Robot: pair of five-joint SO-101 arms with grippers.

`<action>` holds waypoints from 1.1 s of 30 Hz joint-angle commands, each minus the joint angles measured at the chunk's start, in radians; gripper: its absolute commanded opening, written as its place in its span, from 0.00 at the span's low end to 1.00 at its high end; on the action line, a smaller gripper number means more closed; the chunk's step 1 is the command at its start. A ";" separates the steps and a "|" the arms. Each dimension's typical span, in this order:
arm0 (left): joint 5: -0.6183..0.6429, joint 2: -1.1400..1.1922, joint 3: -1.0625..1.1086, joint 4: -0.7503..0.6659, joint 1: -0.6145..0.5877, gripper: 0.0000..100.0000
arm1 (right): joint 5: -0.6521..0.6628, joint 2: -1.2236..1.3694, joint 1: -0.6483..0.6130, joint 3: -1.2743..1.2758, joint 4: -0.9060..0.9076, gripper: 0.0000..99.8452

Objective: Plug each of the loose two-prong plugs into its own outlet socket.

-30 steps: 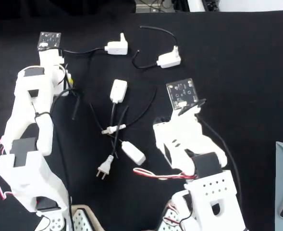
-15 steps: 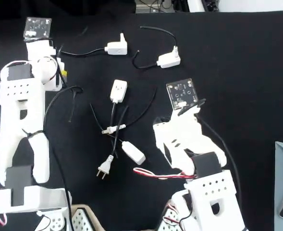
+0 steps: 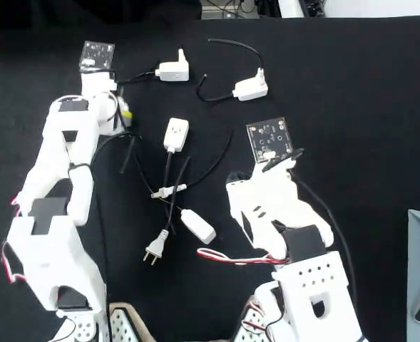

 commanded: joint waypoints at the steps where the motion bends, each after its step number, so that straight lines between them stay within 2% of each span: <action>1: 0.049 -0.011 -0.068 0.032 0.001 0.34 | 0.002 -0.010 -0.011 -0.007 -0.017 0.02; 7: 0.037 -0.110 -0.113 0.199 0.001 0.34 | -0.006 -0.010 -0.011 -0.002 -0.012 0.08; 17: 0.043 -0.453 -0.107 0.445 0.015 0.34 | -0.006 -0.010 -0.011 -0.002 -0.012 0.08; 22: 0.038 -0.543 -0.085 0.522 0.094 0.34 | -0.006 -0.010 -0.011 -0.002 -0.012 0.08; 26: 0.043 -0.542 -0.002 0.485 0.194 0.34 | -0.006 -0.010 -0.011 0.010 -0.017 0.08; 33: 0.043 -0.535 0.289 0.092 0.283 0.34 | -0.006 -0.010 -0.011 0.015 -0.018 0.08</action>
